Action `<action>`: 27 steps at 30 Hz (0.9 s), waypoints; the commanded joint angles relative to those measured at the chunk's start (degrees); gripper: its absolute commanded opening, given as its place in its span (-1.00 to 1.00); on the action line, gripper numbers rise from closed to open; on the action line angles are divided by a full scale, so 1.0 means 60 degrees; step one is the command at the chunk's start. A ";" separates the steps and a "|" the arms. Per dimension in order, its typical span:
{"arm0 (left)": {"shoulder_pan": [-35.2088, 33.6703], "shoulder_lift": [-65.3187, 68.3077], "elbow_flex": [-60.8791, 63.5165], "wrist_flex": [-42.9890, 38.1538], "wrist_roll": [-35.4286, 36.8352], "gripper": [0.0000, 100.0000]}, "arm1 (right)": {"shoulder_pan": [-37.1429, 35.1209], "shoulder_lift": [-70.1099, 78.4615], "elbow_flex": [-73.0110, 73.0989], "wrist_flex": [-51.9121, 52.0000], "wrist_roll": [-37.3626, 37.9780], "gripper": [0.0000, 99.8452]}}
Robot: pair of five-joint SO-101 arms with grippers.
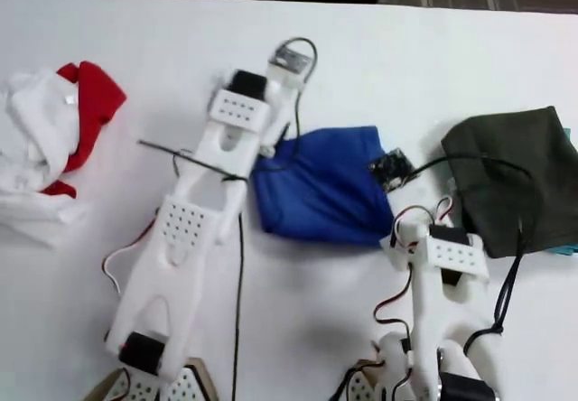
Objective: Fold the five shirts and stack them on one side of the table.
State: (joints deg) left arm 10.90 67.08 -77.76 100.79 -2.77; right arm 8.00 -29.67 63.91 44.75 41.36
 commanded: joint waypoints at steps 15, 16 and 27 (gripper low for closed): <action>0.1026 -0.5231 0.5927 0.0176 0.0000 -0.95 | -0.0769 0.5648 -0.8088 0.2059 -0.2784 -0.96; 0.1143 -0.5553 0.6469 0.0088 0.0000 -0.95 | -0.0842 0.6176 -0.8777 0.2352 -0.2872 -0.96; 0.1465 -0.8278 1.2300 -0.2623 0.0000 -0.95 | -0.1663 1.0410 -1.4330 0.4637 -0.3560 -0.96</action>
State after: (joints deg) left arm 18.81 24.35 -11.03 89.54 -2.86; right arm -0.44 29.85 -14.33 70.15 20.97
